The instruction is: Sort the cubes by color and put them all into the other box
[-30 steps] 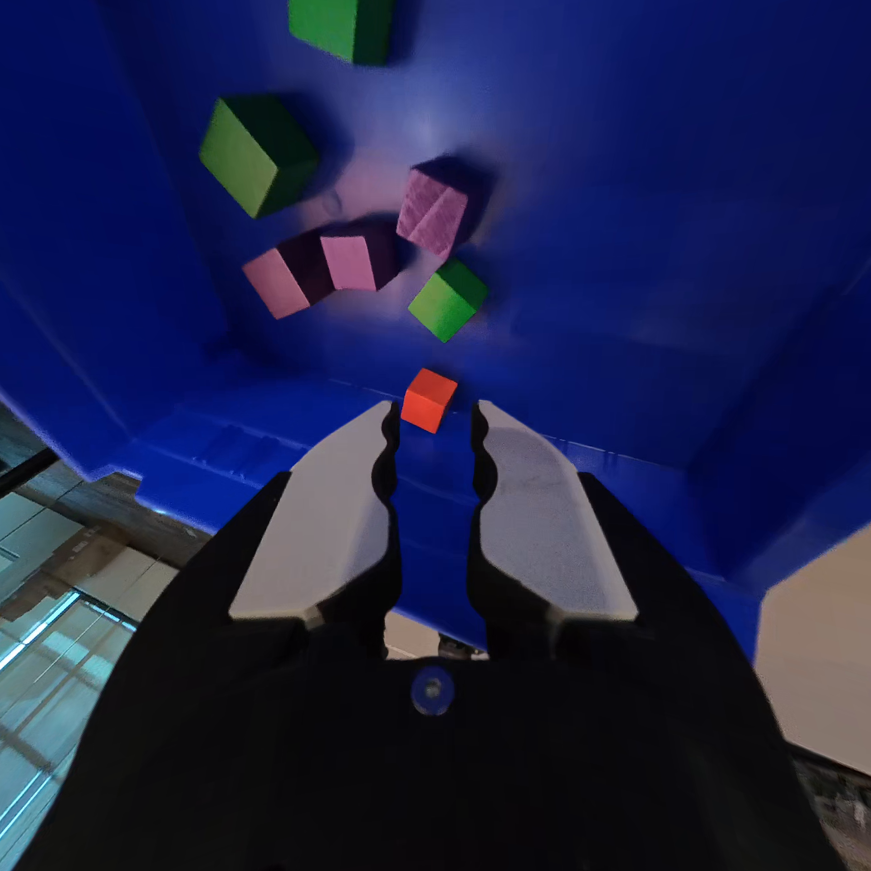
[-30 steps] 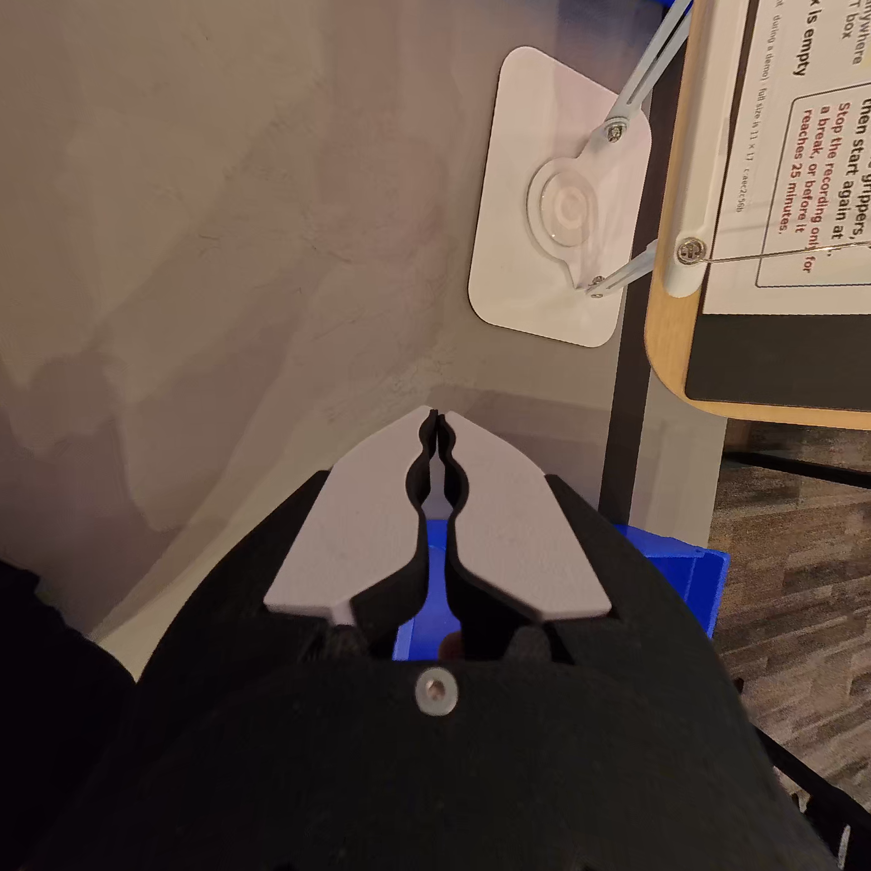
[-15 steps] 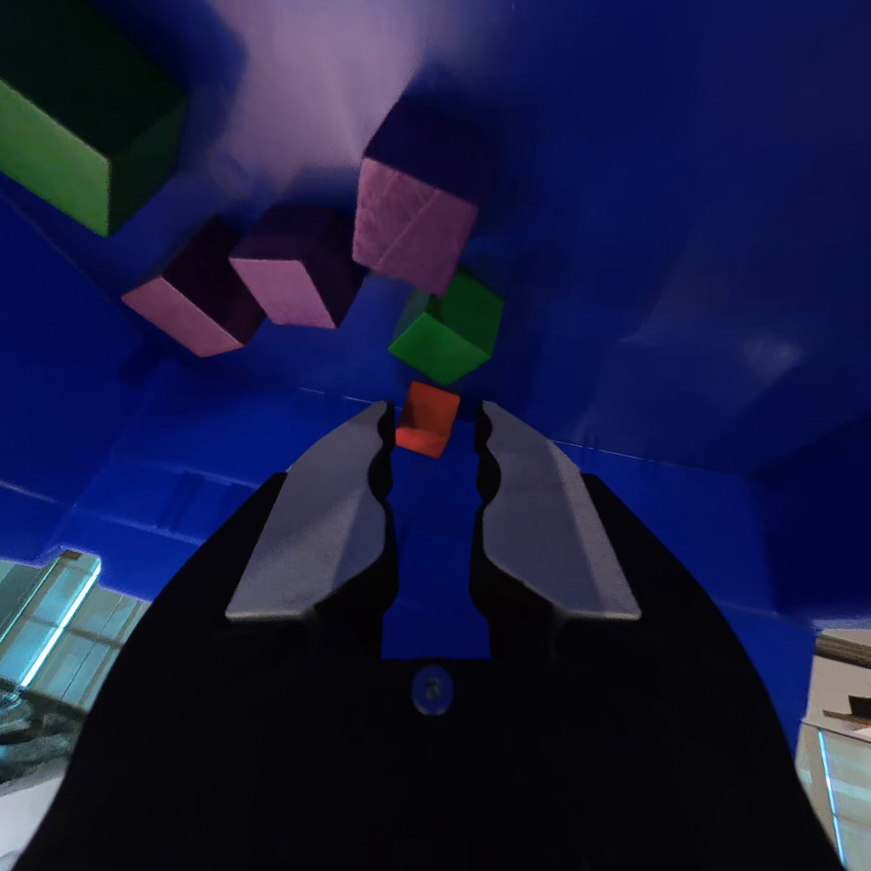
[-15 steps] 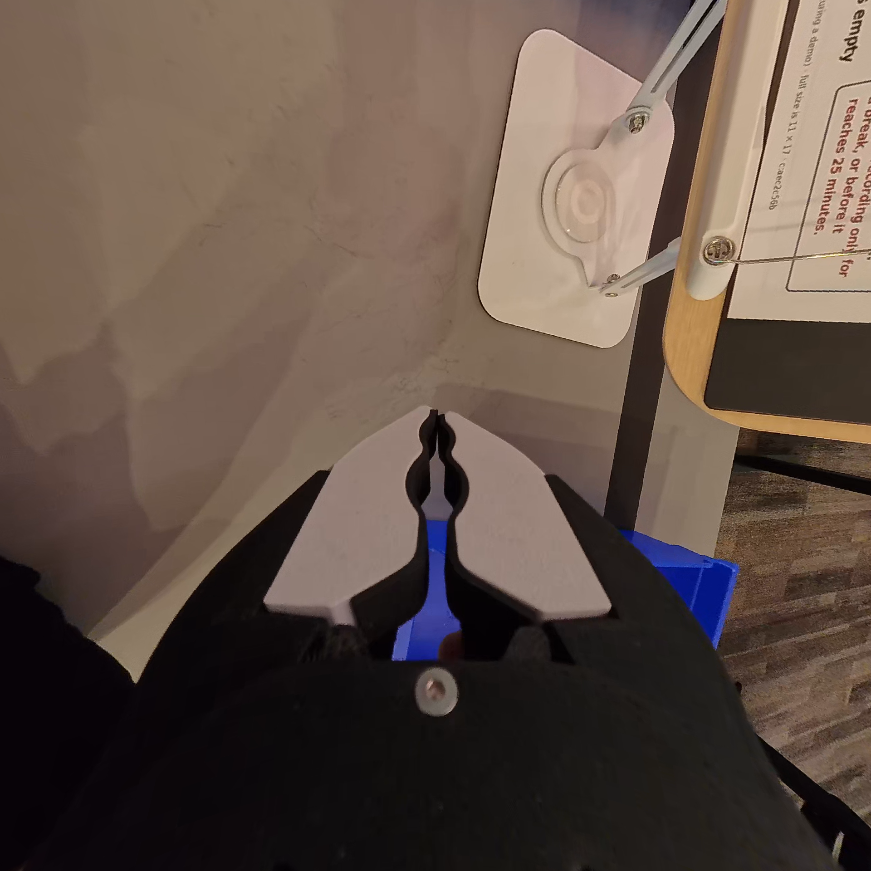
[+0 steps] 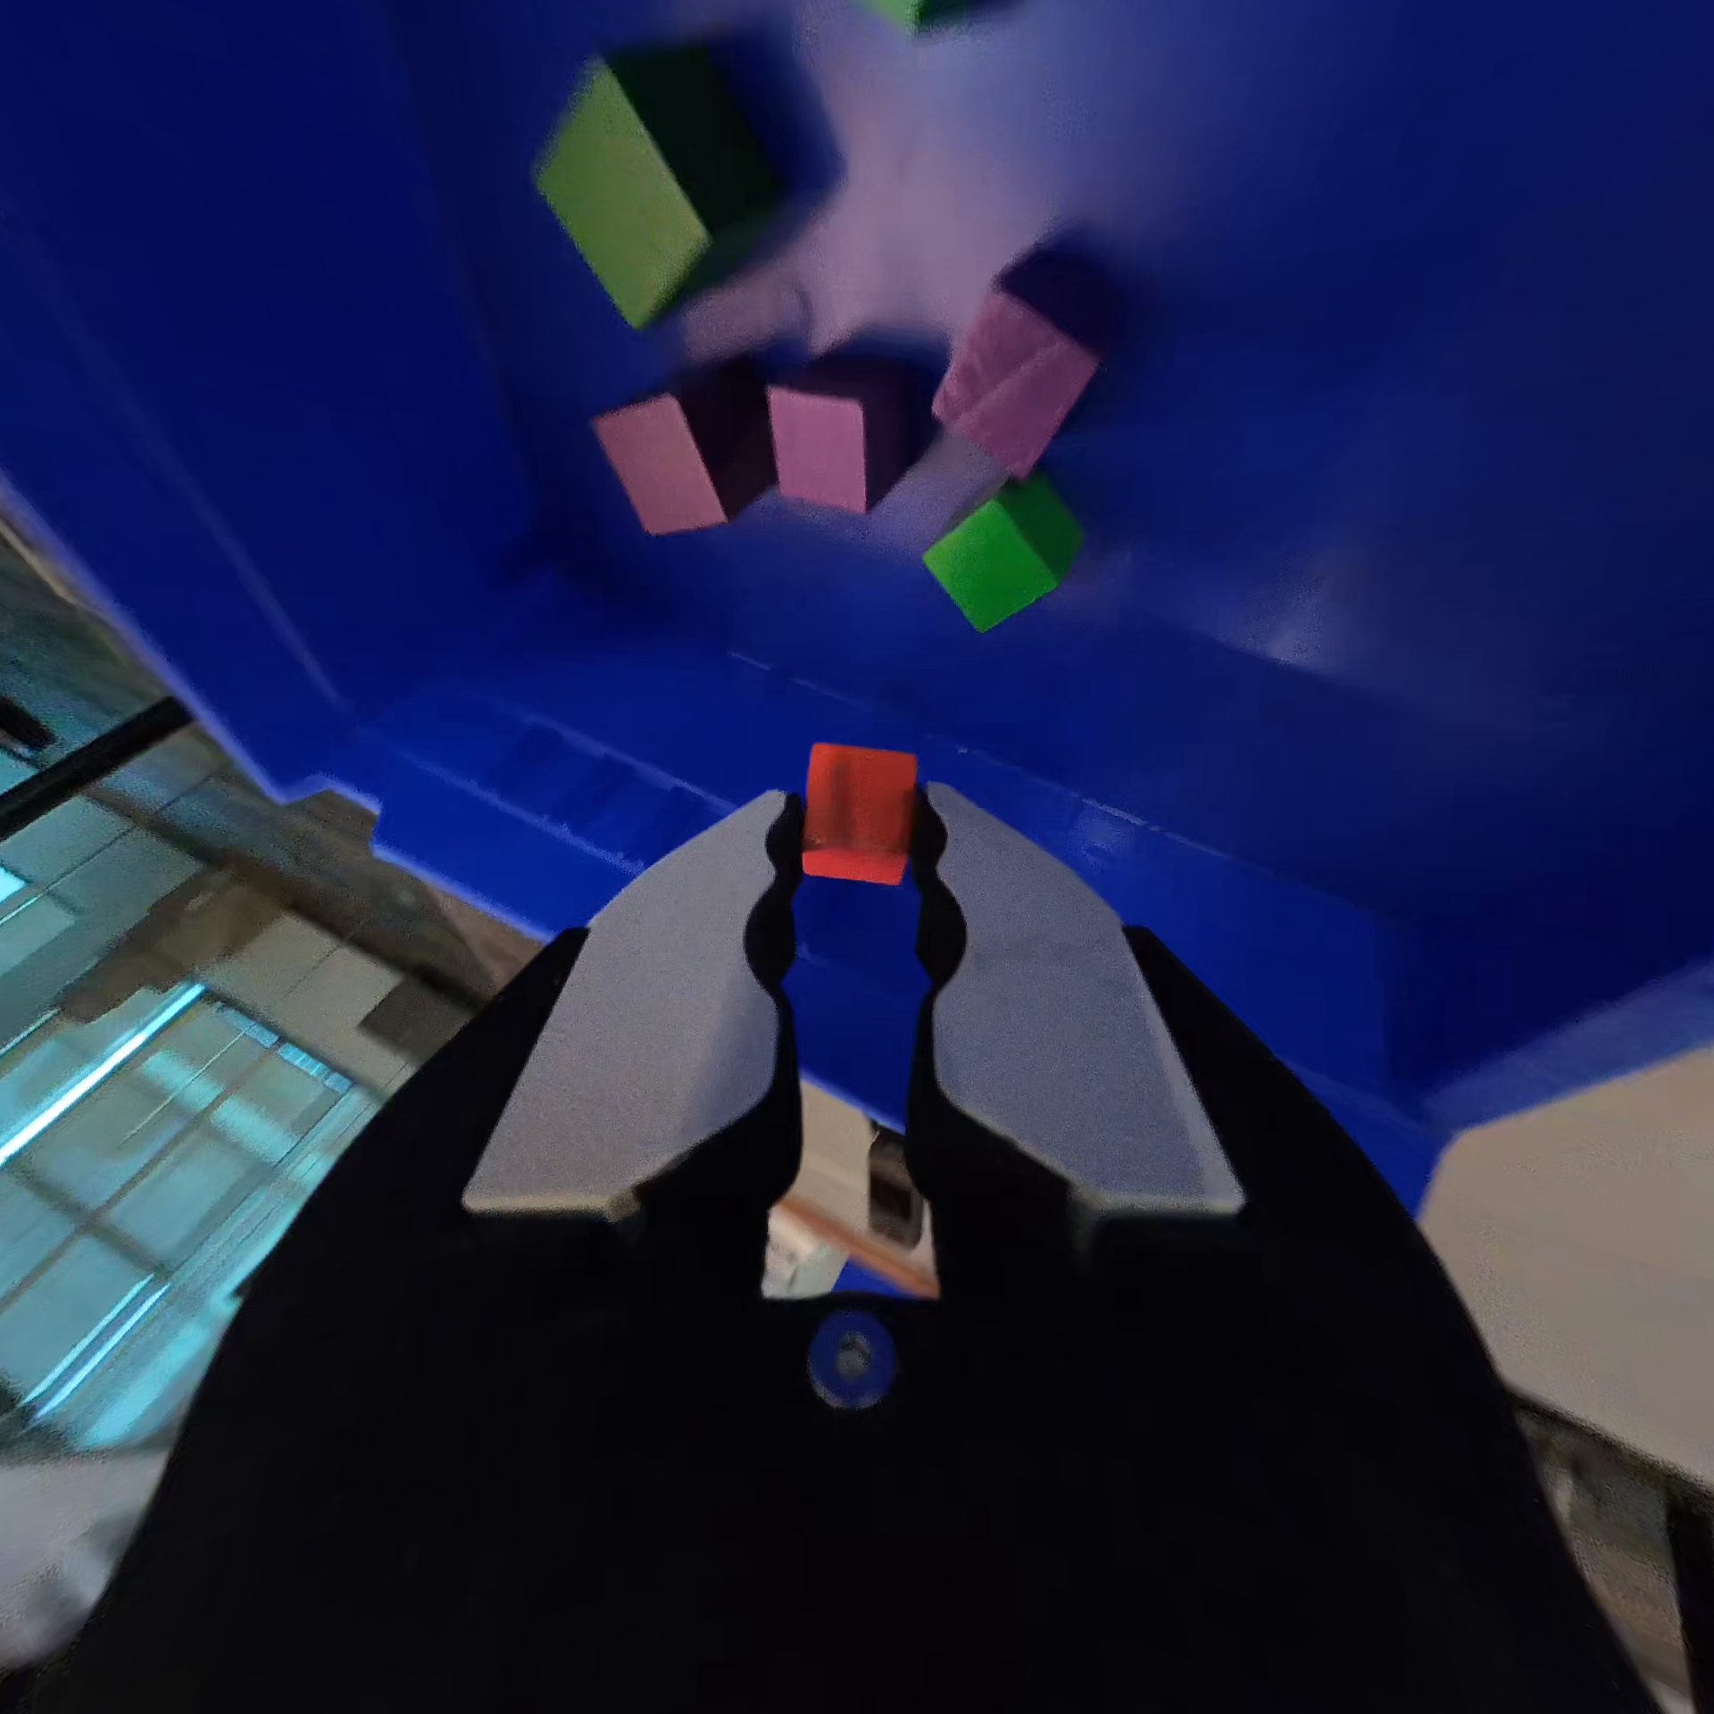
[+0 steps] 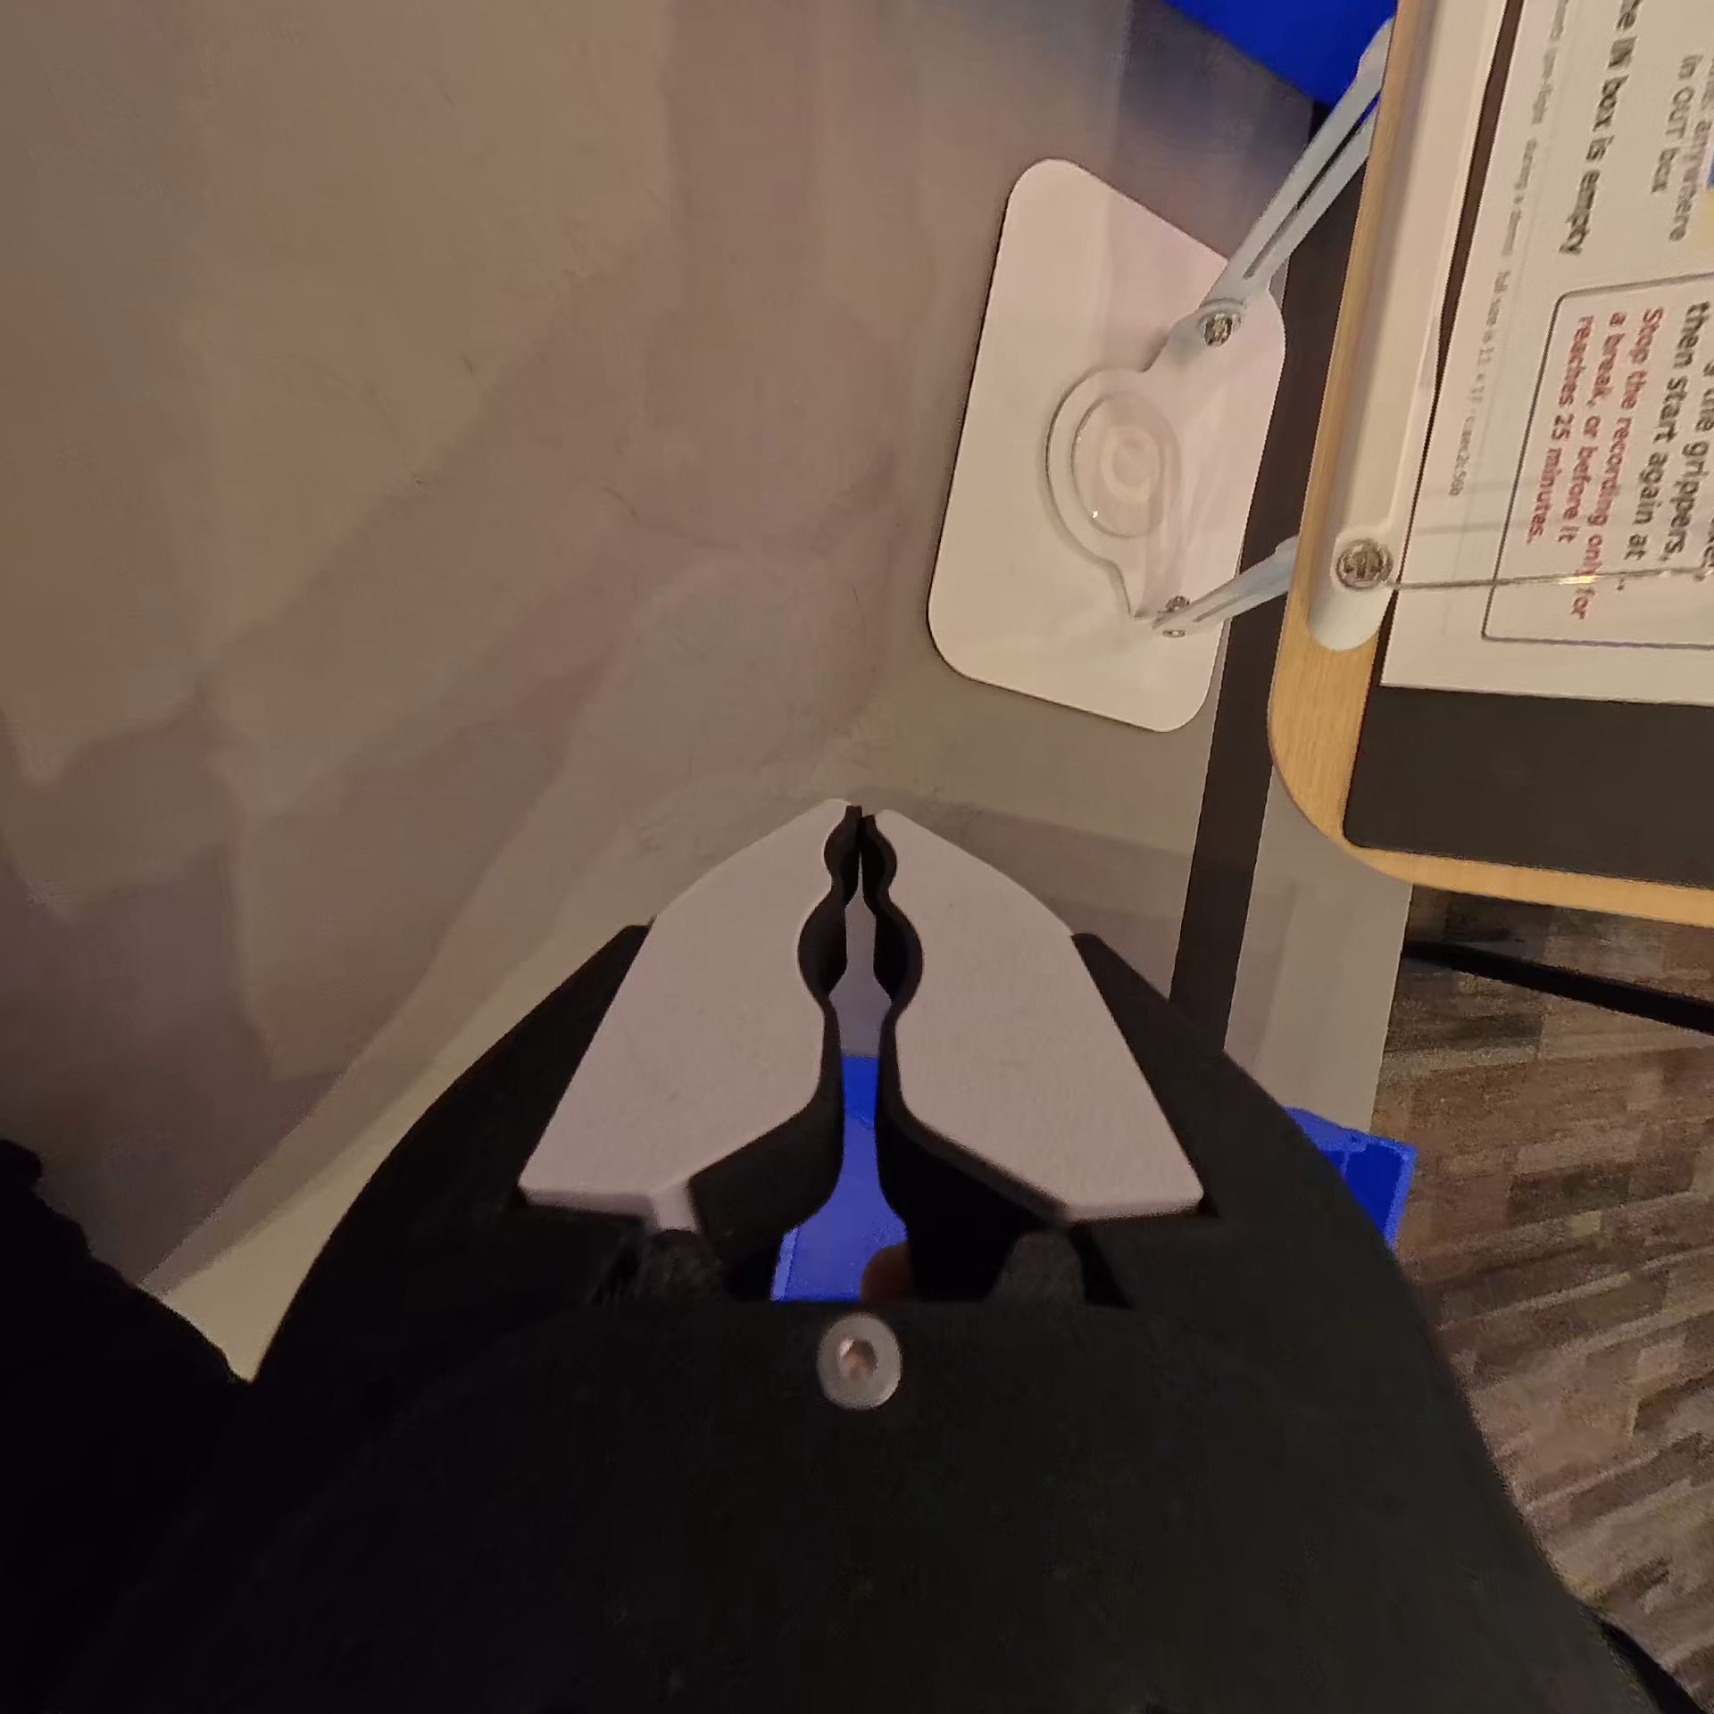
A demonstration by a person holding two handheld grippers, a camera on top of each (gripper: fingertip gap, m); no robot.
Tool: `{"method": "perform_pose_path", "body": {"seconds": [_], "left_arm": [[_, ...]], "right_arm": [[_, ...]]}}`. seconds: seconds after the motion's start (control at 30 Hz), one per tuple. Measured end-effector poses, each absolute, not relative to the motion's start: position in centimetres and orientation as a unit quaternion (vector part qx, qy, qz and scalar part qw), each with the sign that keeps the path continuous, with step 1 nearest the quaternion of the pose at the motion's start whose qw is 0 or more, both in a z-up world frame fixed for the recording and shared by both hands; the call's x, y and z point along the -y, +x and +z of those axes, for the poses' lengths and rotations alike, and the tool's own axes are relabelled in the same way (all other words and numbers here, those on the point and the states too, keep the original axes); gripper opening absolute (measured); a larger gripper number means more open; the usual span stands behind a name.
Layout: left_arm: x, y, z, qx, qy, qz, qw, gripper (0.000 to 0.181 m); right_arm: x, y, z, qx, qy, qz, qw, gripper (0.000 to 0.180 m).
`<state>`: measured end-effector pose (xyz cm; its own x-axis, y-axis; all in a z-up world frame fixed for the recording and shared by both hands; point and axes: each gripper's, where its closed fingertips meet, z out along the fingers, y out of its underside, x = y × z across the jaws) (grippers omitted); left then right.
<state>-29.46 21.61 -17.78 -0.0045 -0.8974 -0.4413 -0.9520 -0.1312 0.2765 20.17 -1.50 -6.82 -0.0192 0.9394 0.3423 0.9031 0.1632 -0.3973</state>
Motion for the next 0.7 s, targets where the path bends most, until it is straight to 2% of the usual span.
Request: {"method": "perform_pose_path", "body": {"seconds": [0.03,0.2,0.37,0.5,0.7], "left_arm": [[-21.1,-28.9,-16.8,-0.653,-0.711,0.249,0.081,0.022],[-17.5,-24.6,-11.6,-0.622,-0.732,0.121,0.251,0.022],[-11.6,-17.8,-8.8,-0.600,-0.717,-0.083,0.345,0.022],[-5.9,-11.8,-7.2,-0.592,-0.672,-0.257,0.363,0.022],[1.6,-5.3,-6.3,-0.596,-0.606,-0.427,0.309,0.021]], "right_arm": [[1.5,19.8,-6.7,0.715,-0.642,0.035,0.276,0.000],[1.9,16.7,-5.9,0.729,-0.603,0.048,0.320,0.000],[2.1,11.7,-4.9,0.738,-0.540,0.045,0.403,0.003],[2.5,7.6,-4.5,0.736,-0.480,0.040,0.476,0.015],[3.8,3.3,-5.2,0.731,-0.375,0.000,0.570,0.030]]}}
